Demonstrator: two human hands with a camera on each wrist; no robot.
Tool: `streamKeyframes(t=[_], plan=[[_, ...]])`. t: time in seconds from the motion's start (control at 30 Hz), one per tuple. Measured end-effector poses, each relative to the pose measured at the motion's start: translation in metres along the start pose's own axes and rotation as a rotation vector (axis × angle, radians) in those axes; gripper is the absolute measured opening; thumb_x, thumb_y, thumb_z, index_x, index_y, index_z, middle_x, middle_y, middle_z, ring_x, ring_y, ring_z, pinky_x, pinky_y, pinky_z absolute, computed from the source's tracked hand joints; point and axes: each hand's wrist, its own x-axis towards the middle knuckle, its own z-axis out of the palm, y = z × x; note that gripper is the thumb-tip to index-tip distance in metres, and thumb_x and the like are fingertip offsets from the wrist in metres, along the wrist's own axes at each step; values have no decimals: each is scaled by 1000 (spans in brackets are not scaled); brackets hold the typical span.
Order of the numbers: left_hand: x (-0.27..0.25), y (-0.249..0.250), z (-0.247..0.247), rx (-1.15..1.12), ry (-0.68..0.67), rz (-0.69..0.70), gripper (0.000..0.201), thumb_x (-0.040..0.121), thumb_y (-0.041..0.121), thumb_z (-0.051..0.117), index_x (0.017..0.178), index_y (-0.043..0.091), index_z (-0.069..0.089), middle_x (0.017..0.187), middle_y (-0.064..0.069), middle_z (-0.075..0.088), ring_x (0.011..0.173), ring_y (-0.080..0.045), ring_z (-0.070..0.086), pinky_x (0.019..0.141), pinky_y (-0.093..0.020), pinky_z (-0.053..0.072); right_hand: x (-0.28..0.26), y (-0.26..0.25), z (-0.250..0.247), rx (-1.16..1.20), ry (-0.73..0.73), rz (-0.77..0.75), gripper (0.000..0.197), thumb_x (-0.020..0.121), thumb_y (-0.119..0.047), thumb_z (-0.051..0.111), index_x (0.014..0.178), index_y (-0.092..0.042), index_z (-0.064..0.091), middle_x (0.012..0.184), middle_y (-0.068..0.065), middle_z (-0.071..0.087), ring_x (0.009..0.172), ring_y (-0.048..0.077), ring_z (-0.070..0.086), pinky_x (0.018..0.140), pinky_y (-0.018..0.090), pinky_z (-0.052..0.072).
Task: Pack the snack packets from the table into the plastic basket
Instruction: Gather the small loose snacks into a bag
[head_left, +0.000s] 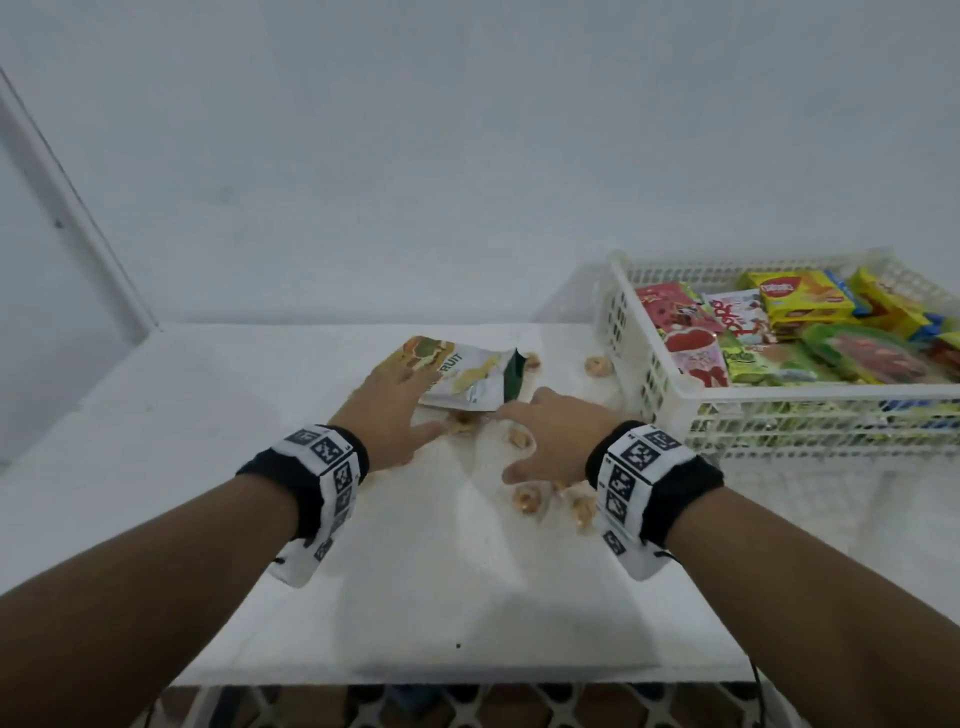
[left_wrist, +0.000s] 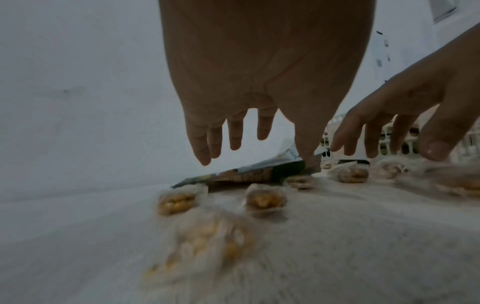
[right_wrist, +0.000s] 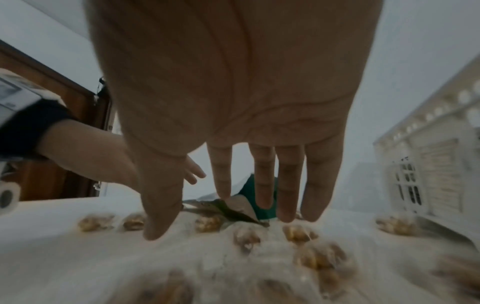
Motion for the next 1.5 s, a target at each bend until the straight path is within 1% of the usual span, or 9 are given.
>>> streamKeyframes(t=[0.3, 0.57, 0.8, 1.0, 1.17, 1.23, 1.3, 1.43, 1.5], plan=[[20, -21, 16, 73, -104, 59, 55, 105, 30, 47, 157, 23, 29, 161, -3, 34, 143, -28, 39, 114, -43, 37, 21, -15, -1, -59, -155, 28, 81, 89, -52, 72, 157, -31, 34, 152, 4, 46, 137, 26, 46, 106, 35, 40], [44, -23, 6, 232, -93, 40, 53, 102, 31, 52, 152, 22, 35, 151, -8, 41, 135, -32, 42, 108, -48, 43, 22, -12, 0, -60, -182, 7, 81, 89, -52, 71, 158, -32, 34, 159, -2, 40, 143, 22, 39, 113, 33, 35], [54, -15, 7, 334, -42, 38, 16, 101, 16, 48, 114, 24, 55, 108, -2, 60, 94, -24, 59, 75, -34, 43, 25, -12, 0, -45, -191, 7, 83, 87, -51, 75, 157, -31, 35, 159, -2, 41, 142, 21, 42, 112, 33, 37], [45, -7, -20, 209, 221, 120, 11, 104, 13, 37, 96, 19, 42, 87, -5, 54, 68, -27, 53, 63, -42, 48, 24, -6, 7, 56, -123, 31, 79, 85, -53, 74, 154, -33, 41, 153, -5, 47, 139, 20, 45, 112, 35, 39], [29, -4, -60, -135, 461, 69, 15, 107, 26, 38, 99, 16, 46, 86, -6, 63, 70, -30, 60, 62, -44, 53, 20, -5, 0, 177, 163, 51, 58, 96, -59, 57, 147, -32, 47, 145, 3, 52, 131, 25, 51, 104, 41, 45], [25, -6, -67, -390, 487, 14, 16, 106, 31, 44, 95, 20, 49, 93, -6, 67, 79, -26, 65, 68, -44, 57, 18, -6, -5, 197, 370, 30, 43, 99, -51, 56, 135, -29, 54, 129, -1, 57, 115, 20, 59, 81, 35, 48], [20, -5, -69, -659, 461, -56, 15, 103, 32, 51, 90, 24, 50, 99, -5, 71, 87, -24, 70, 76, -45, 61, 15, -10, -9, 201, 564, 7, 25, 100, -42, 55, 120, -26, 57, 115, -6, 56, 101, 15, 59, 60, 22, 33], [10, 4, -68, -993, 384, -139, 13, 105, 21, 52, 97, 11, 48, 104, -9, 74, 82, -24, 76, 73, -38, 63, 10, -15, -9, 176, 789, -94, 28, 94, -29, 62, 120, -22, 55, 114, -3, 50, 101, 15, 51, 60, 10, 22], [3, 9, -68, -1100, 347, -153, 9, 106, 17, 52, 101, 11, 48, 104, -11, 75, 80, -26, 76, 70, -35, 62, 6, -17, -7, 90, 832, -215, 39, 89, -28, 65, 126, -19, 57, 117, 2, 50, 103, 18, 50, 67, 11, 34]])
